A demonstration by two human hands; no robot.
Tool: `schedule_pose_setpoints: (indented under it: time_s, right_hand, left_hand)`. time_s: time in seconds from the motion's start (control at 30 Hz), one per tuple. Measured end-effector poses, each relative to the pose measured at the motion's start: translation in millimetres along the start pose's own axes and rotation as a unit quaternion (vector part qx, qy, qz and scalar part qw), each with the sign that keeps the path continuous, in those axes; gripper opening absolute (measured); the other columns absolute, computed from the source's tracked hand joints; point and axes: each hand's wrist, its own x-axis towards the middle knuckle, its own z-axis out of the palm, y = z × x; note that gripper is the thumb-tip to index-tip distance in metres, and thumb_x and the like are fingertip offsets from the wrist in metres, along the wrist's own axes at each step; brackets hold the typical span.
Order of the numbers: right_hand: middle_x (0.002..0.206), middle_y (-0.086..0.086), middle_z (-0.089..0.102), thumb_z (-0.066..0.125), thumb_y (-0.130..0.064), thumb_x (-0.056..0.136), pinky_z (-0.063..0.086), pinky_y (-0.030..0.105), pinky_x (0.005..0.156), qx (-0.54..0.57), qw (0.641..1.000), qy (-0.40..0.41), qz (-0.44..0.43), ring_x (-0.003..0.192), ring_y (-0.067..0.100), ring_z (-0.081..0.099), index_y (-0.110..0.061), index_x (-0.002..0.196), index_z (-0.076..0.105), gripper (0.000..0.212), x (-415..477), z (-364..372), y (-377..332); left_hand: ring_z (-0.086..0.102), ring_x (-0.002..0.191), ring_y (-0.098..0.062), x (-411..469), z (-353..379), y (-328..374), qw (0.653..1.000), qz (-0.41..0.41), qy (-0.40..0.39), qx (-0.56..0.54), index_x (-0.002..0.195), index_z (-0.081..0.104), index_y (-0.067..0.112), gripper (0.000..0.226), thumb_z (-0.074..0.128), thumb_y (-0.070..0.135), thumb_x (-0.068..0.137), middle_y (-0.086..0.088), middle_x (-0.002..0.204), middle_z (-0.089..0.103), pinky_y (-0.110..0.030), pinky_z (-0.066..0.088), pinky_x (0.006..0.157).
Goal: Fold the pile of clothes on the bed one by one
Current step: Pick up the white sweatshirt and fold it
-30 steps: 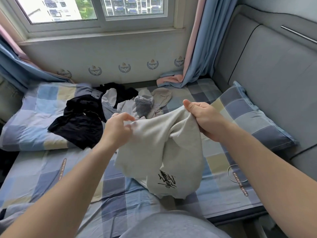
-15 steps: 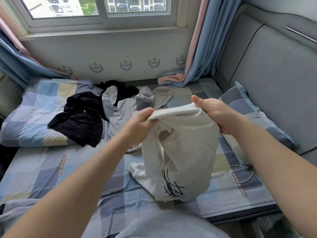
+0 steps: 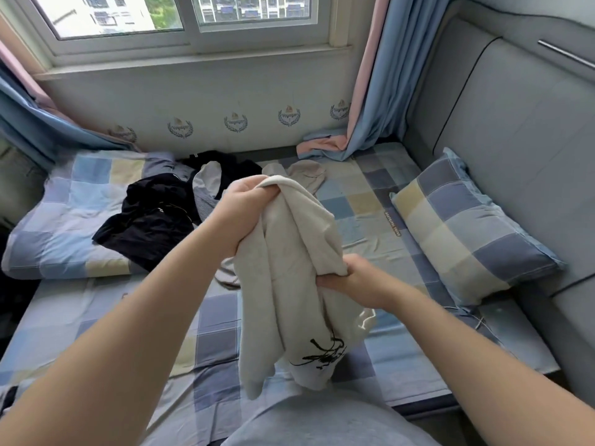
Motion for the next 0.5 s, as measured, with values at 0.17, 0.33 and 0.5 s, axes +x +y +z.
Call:
schedule_pose_setpoints:
  time_s: [0.17, 0.33, 0.5]
  right_hand:
    - [0.085, 0.006, 0.067, 0.071, -0.036, 0.092, 0.049, 0.033, 0.074, 0.055, 0.998, -0.007, -0.016, 0.080, 0.019, 0.063, 0.003, 0.093, 0.066, 0.040, -14, -30, -22]
    - [0.096, 0.016, 0.073, 0.066, -0.038, 0.094, 0.057, 0.039, 0.077, 0.194, 0.972, 0.130, -0.020, 0.085, 0.028, 0.070, 0.003, 0.103, 0.069, 0.043, -5, -37, -58]
    - [0.104, 0.016, 0.073, 0.063, -0.034, 0.099, 0.059, 0.042, 0.087, 0.317, 0.920, 0.229, 0.015, 0.097, 0.028, 0.072, -0.003, 0.110, 0.064, 0.033, 1, -45, -95]
  left_hand:
    - [0.060, 0.106, -0.020, 16, -32, -34, 0.932, 0.054, 0.100, 0.345, 0.115, 0.064, 0.023, 0.023, 0.062, 0.017, 0.093, 0.000, 0.110, 0.063, -0.035, 0.048, 0.091]
    - [0.051, 0.114, -0.009, -18, 8, -42, 0.939, 0.162, -0.030, 0.303, 0.118, 0.061, 0.025, 0.035, 0.070, 0.043, 0.090, 0.005, 0.122, 0.056, -0.020, 0.039, 0.097]
    - [0.062, 0.074, -0.010, -47, 40, -54, 0.962, 0.127, -0.029, 0.240, 0.087, 0.060, 0.023, 0.043, 0.072, 0.063, 0.076, 0.007, 0.083, 0.064, -0.032, 0.055, 0.069]
